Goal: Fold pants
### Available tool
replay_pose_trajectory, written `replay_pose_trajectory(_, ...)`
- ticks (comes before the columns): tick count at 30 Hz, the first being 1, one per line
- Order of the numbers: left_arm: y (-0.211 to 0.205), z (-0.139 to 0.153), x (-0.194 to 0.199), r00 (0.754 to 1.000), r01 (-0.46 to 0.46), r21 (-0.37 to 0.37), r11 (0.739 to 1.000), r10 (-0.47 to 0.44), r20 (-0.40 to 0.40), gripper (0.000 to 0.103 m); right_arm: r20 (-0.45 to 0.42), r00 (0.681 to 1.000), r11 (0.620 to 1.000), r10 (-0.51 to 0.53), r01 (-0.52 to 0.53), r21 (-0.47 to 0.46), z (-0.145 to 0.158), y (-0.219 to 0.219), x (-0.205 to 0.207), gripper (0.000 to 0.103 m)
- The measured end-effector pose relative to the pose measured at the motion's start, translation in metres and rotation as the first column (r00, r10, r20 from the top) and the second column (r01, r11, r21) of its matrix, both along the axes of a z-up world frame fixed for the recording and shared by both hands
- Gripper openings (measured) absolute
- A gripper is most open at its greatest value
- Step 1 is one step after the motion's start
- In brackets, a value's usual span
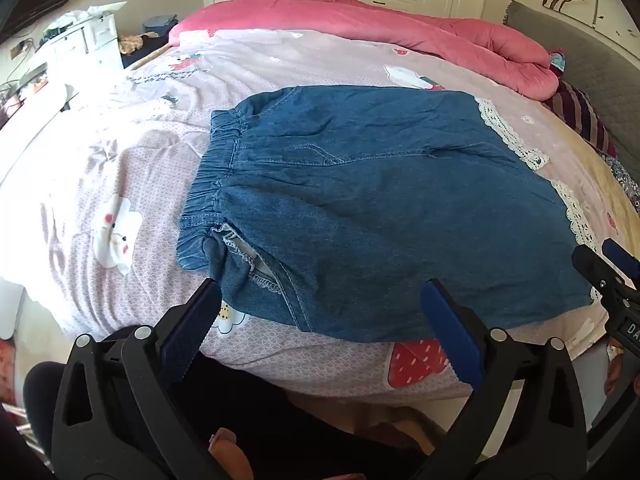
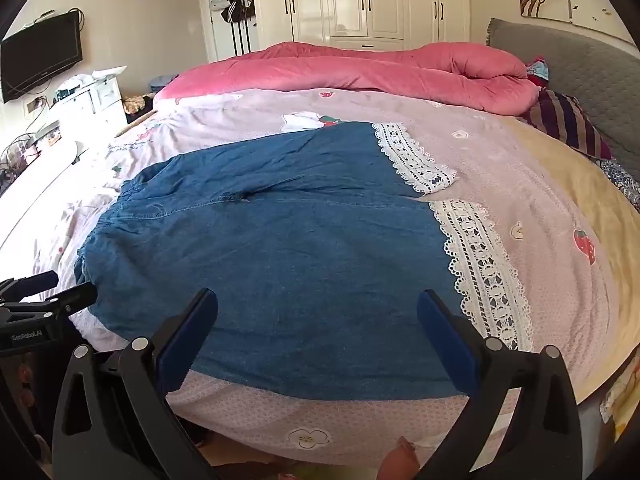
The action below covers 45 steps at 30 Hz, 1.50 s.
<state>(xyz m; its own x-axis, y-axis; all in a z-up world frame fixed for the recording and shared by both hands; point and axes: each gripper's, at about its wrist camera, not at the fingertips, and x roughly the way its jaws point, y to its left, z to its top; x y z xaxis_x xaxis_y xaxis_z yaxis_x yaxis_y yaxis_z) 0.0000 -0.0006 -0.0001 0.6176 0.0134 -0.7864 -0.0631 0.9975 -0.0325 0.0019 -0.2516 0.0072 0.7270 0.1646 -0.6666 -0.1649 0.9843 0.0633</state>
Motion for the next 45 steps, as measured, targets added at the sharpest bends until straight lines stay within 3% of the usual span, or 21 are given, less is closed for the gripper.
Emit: replay_pose_trajectory(45, -0.004, 0.011, -0.005, 0.999, 0.004, -0.001, 1.000, -0.004, 0.034, 0.094, 0.022, 0.999, 0.999, 0.037, -0.036, -0.022, 0.010, 0.010, -0.007, 0.099)
